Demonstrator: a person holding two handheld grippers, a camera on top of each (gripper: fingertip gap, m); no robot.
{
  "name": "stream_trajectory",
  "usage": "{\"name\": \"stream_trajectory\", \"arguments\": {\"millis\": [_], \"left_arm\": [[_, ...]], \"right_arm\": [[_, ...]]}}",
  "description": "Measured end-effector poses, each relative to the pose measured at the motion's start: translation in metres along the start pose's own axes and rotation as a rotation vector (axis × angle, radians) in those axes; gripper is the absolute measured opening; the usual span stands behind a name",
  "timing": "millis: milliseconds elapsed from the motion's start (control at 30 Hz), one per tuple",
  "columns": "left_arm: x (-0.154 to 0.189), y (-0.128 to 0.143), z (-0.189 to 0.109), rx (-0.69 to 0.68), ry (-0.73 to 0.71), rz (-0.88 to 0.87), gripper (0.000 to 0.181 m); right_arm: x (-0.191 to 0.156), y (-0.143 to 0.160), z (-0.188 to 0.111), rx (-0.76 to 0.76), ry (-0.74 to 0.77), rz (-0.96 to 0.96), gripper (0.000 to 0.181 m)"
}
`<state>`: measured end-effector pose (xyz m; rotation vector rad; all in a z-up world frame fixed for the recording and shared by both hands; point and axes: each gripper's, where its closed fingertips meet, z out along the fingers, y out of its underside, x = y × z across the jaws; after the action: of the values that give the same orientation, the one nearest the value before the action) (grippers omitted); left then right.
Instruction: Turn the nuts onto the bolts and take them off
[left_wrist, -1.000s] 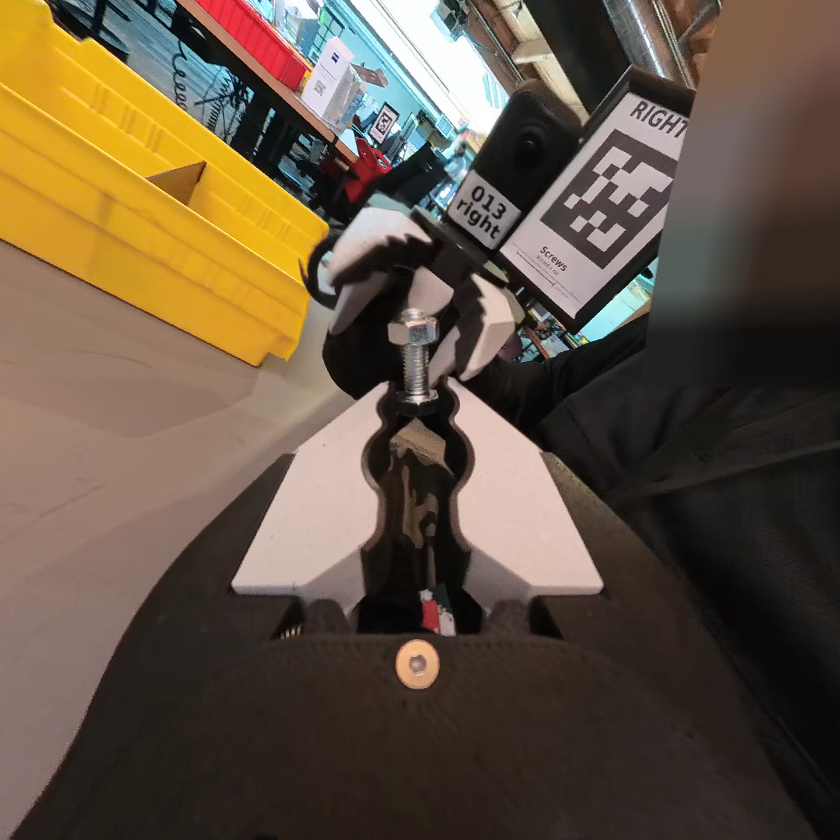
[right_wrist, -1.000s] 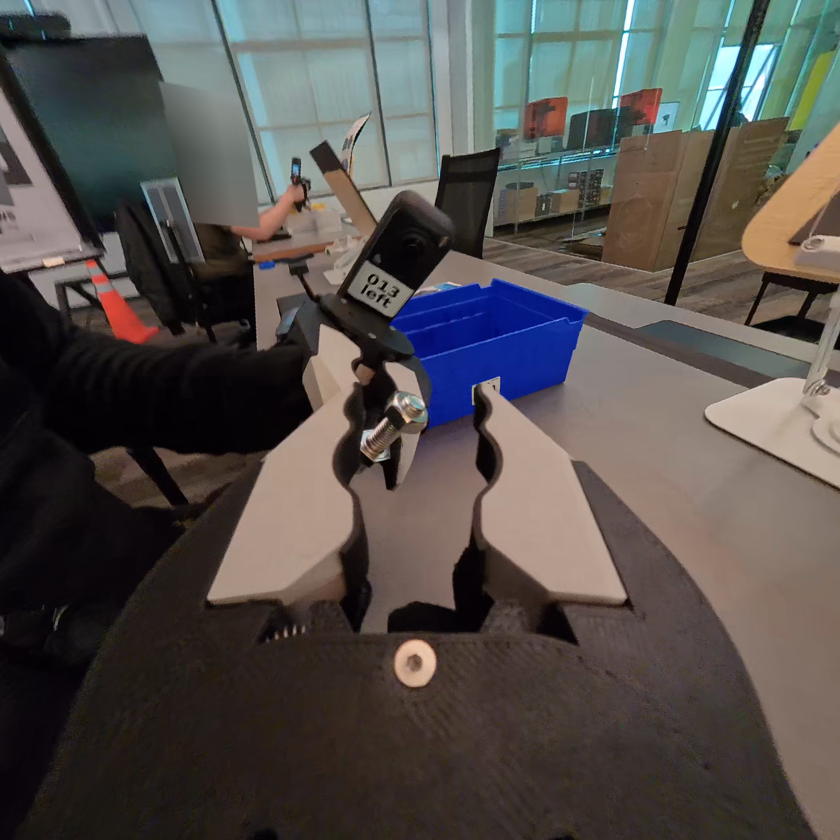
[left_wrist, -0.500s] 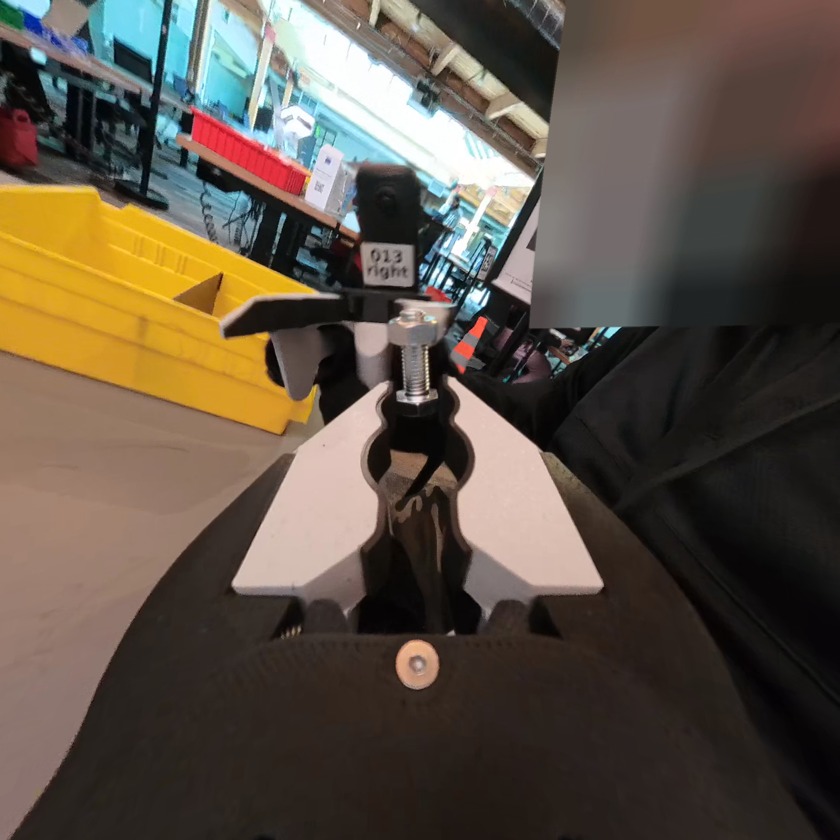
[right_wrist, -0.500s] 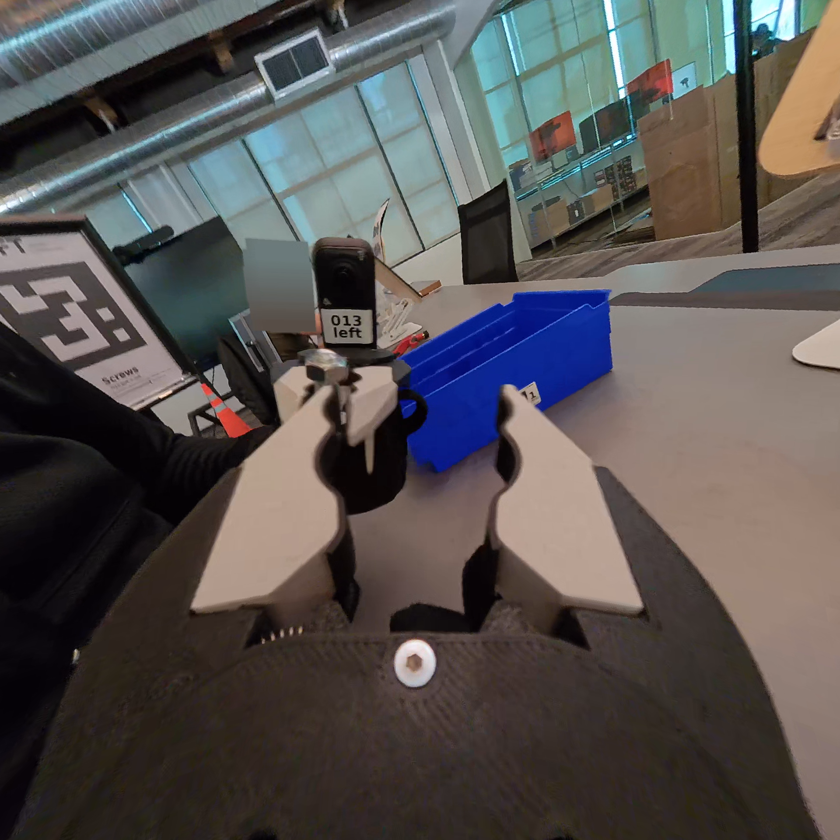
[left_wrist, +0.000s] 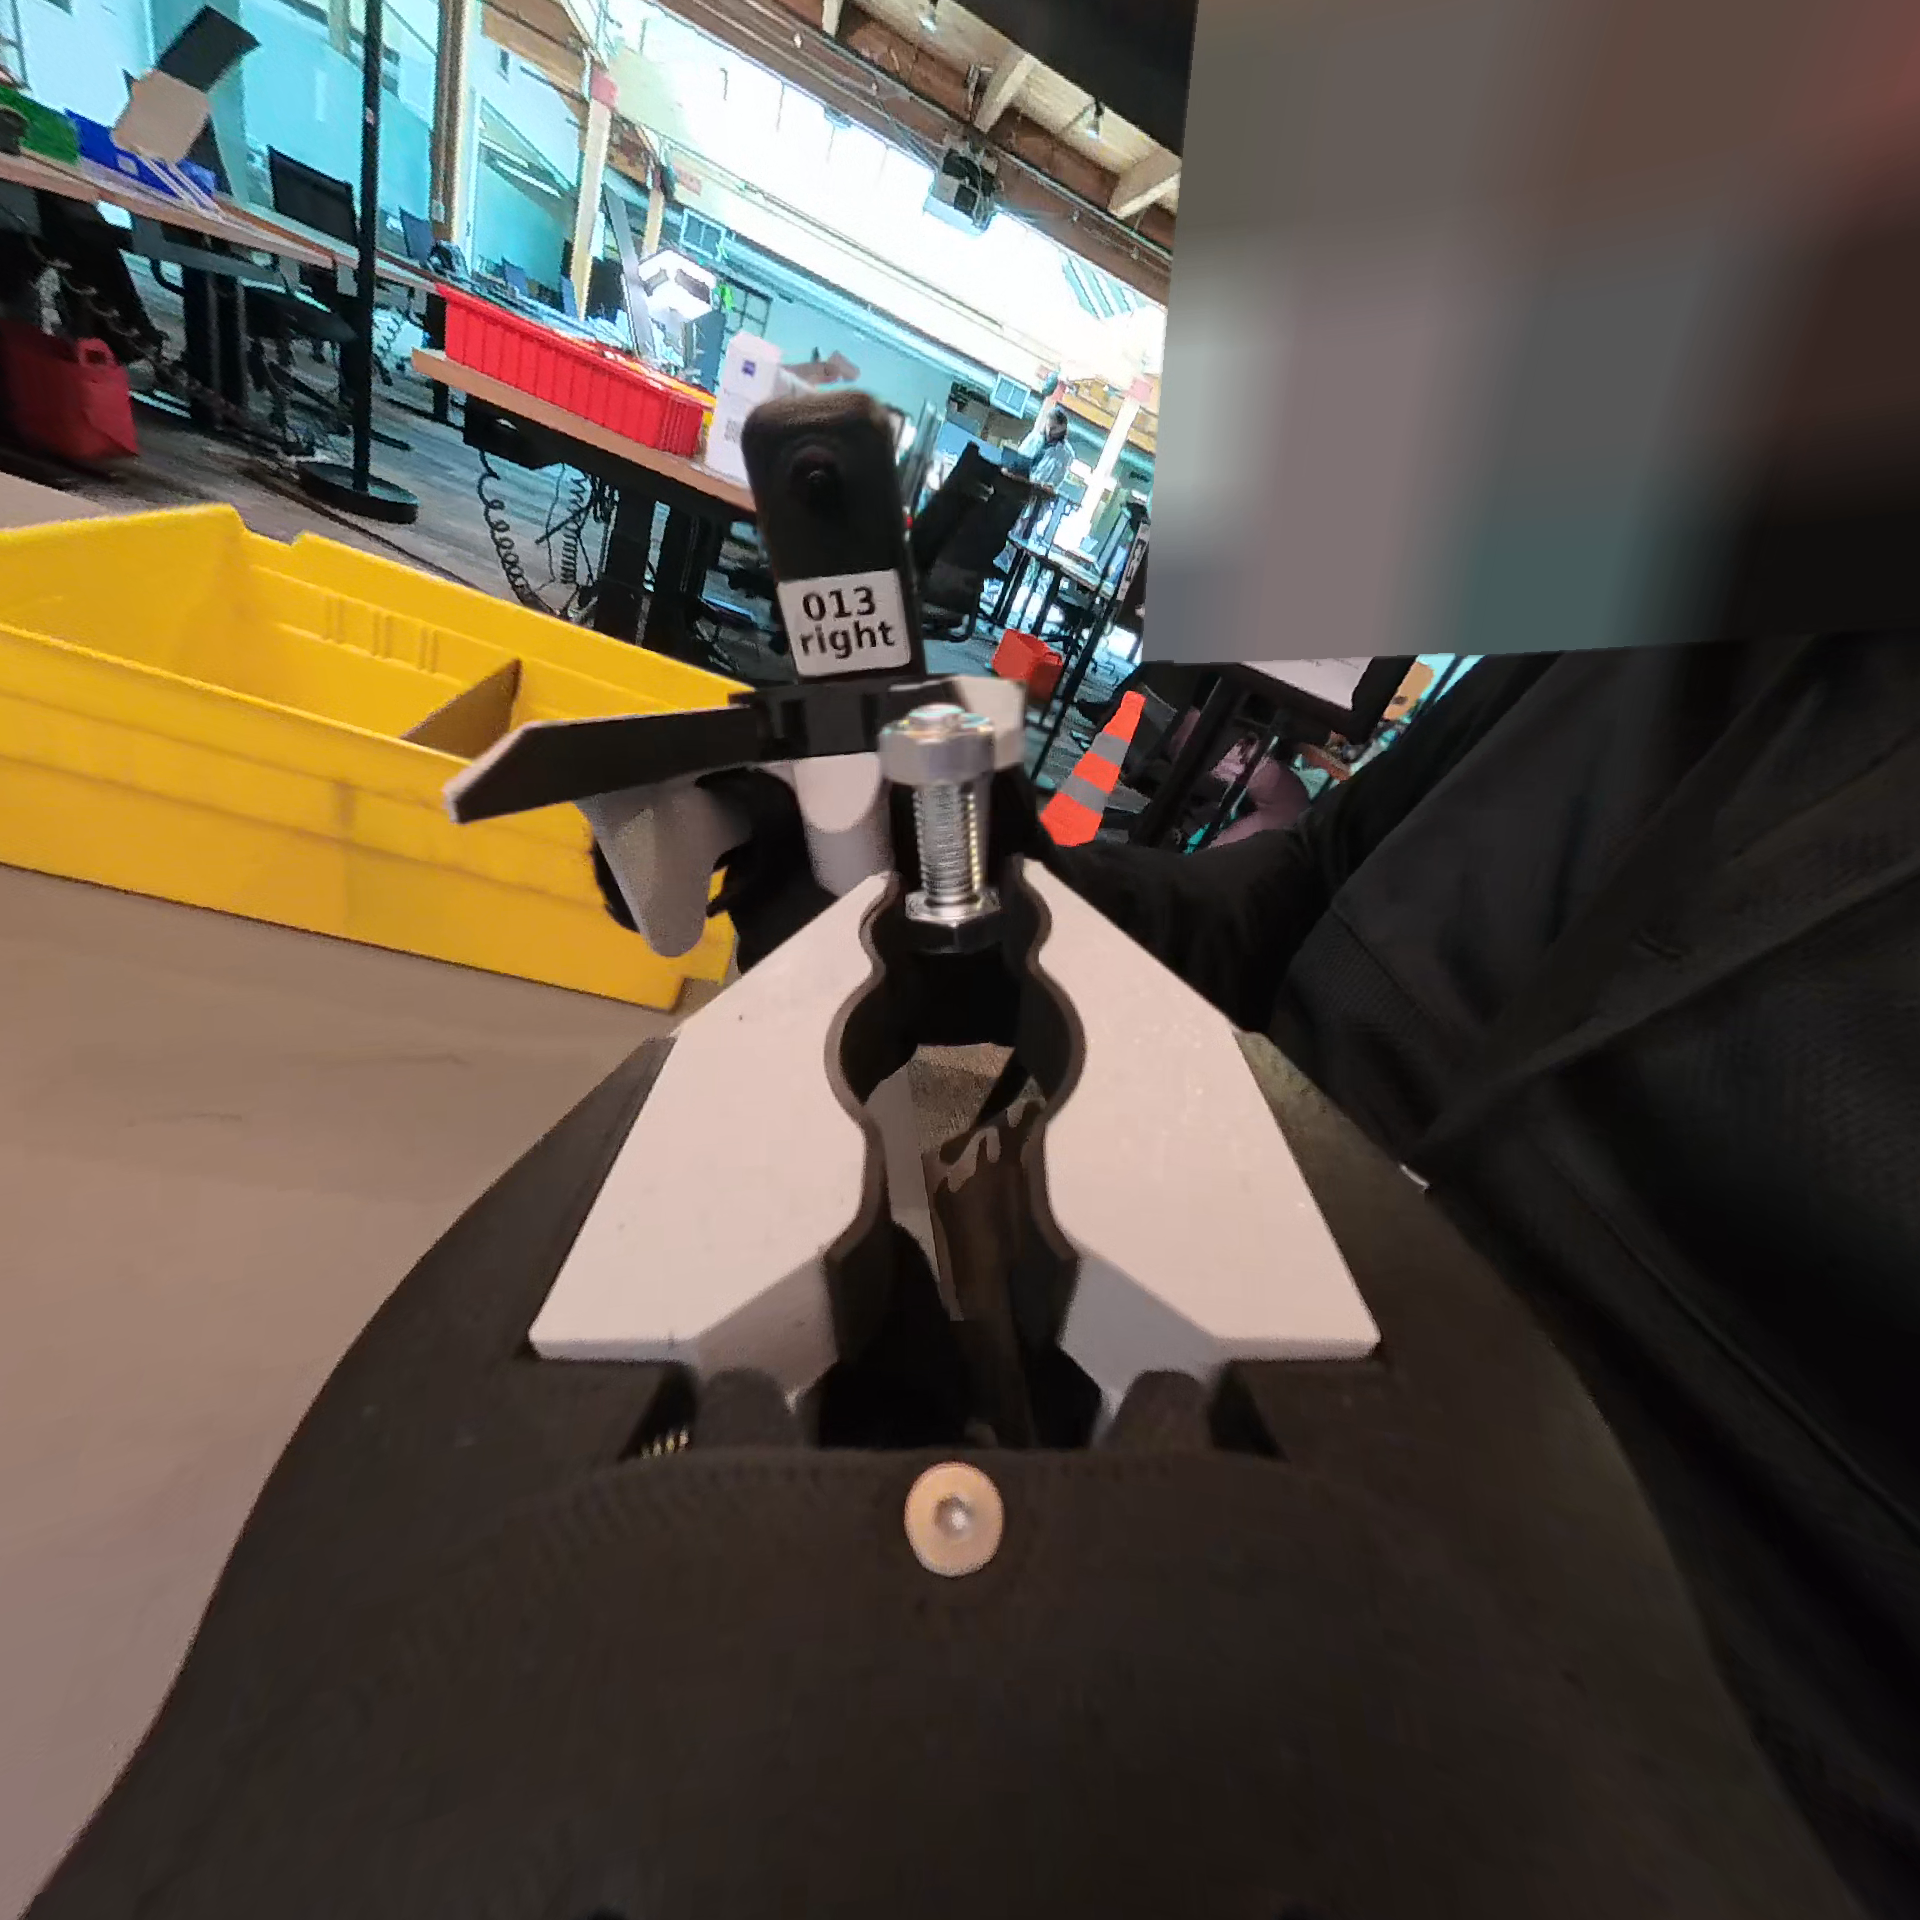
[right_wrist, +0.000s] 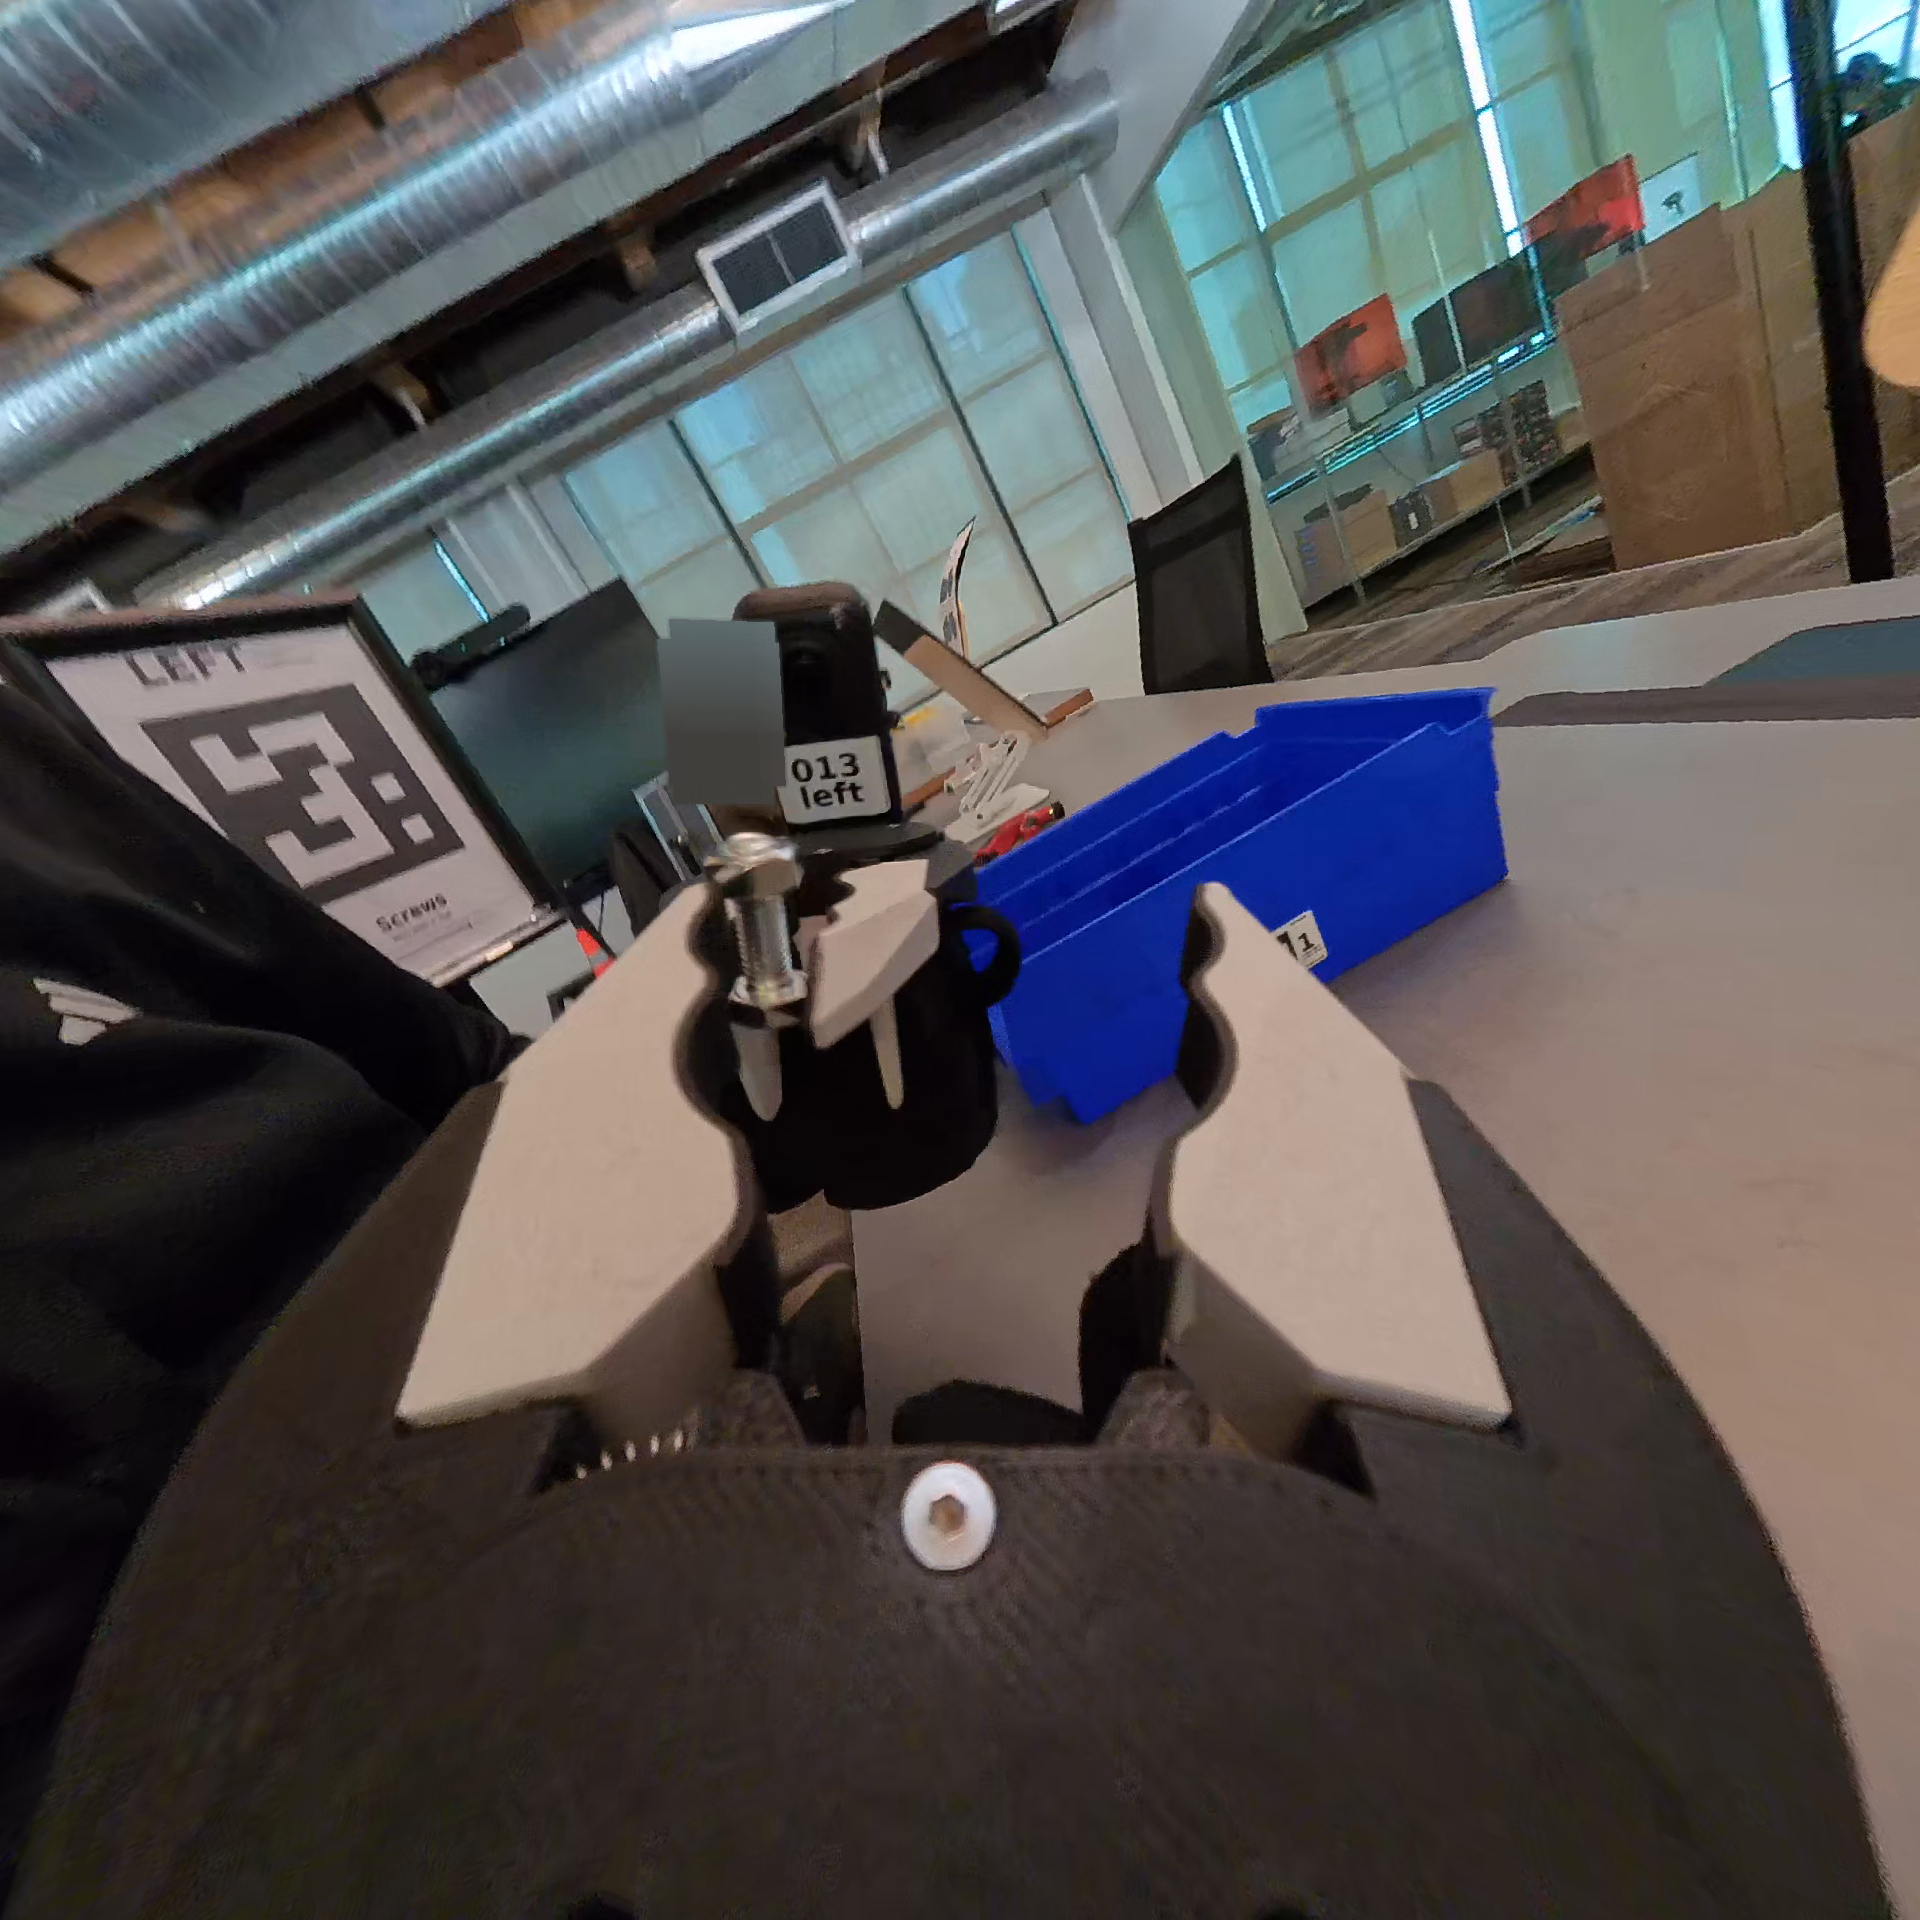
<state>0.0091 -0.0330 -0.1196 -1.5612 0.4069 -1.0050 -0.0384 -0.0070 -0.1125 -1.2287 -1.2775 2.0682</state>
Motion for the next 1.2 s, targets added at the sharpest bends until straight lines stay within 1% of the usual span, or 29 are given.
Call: {"name": "stream_trajectory", "arguments": {"millis": [33, 67, 100, 133, 267, 333, 400, 433, 467, 500, 567, 633, 700, 767, 867, 1067, 1167, 1200], "left_arm": [[0.002, -0.004, -0.002, 0.017, 0.009, 0.006, 0.016], [0.003, -0.007, -0.003, 0.018, 0.007, 0.014, 0.016], [0.002, -0.007, -0.004, 0.008, -0.005, 0.030, 0.016], [0.003, -0.007, -0.003, 0.000, -0.010, 0.043, 0.016], [0.002, -0.002, -0.001, -0.008, -0.009, 0.040, 0.016], [0.003, 0.000, 0.000, -0.018, -0.010, 0.047, 0.016], [0.005, 0.002, 0.002, -0.033, -0.008, 0.063, 0.016], [0.006, 0.001, 0.003, -0.033, -0.013, 0.076, 0.016], [0.006, 0.000, 0.003, -0.033, -0.020, 0.083, 0.016], [0.006, -0.003, 0.002, -0.029, -0.026, 0.089, 0.016], [0.008, -0.010, -0.002, -0.010, -0.033, 0.114, 0.016], [0.009, -0.014, -0.004, -0.012, -0.056, 0.148, 0.016], [0.008, -0.014, -0.005, -0.022, -0.074, 0.169, 0.016], [0.007, -0.013, -0.004, -0.032, -0.081, 0.177, 0.016], [0.009, -0.007, 0.001, -0.065, -0.092, 0.208, 0.016], [0.011, 0.001, 0.009, -0.119, -0.114, 0.254, 0.016], [0.011, -0.004, 0.007, -0.103, -0.121, 0.257, 0.016], [0.010, -0.008, 0.005, -0.092, -0.130, 0.257, 0.016]], "right_arm": [[0.004, -0.004, -0.005, 0.021, 0.007, 0.018, 0.069], [0.010, -0.007, -0.009, 0.039, 0.023, 0.035, 0.065], [0.016, -0.008, -0.013, 0.047, 0.038, 0.052, 0.071], [0.017, -0.009, -0.014, 0.052, 0.036, 0.060, 0.072], [-0.007, -0.009, -0.004, 0.043, -0.053, 0.018, 0.082], [-0.016, -0.003, 0.004, 0.013, -0.067, -0.018, 0.083], [-0.018, -0.002, 0.006, 0.011, -0.072, -0.013, 0.083], [-0.016, -0.002, 0.005, 0.018, -0.069, 0.002, 0.083], [-0.012, -0.003, 0.003, 0.025, -0.064, 0.021, 0.088], [-0.008, -0.005, 0.001, 0.034, -0.054, 0.037, 0.087], [0.006, -0.009, -0.008, 0.059, -0.009, 0.060, 0.082], [0.009, -0.013, -0.014, 0.084, -0.019, 0.087, 0.077], [-0.005, -0.018, -0.011, 0.095, -0.077, 0.066, 0.081], [-0.021, -0.012, -0.002, 0.056, -0.118, 0.013, 0.088], [-0.032, -0.003, 0.009, 0.021, -0.127, -0.030, 0.093], [-0.025, -0.003, 0.010, 0.019, -0.069, -0.045, 0.098], [-0.021, -0.008, 0.006, 0.036, -0.065, -0.037, 0.099], [-0.016, -0.010, 0.002, 0.049, -0.053, -0.018, 0.103]]}}
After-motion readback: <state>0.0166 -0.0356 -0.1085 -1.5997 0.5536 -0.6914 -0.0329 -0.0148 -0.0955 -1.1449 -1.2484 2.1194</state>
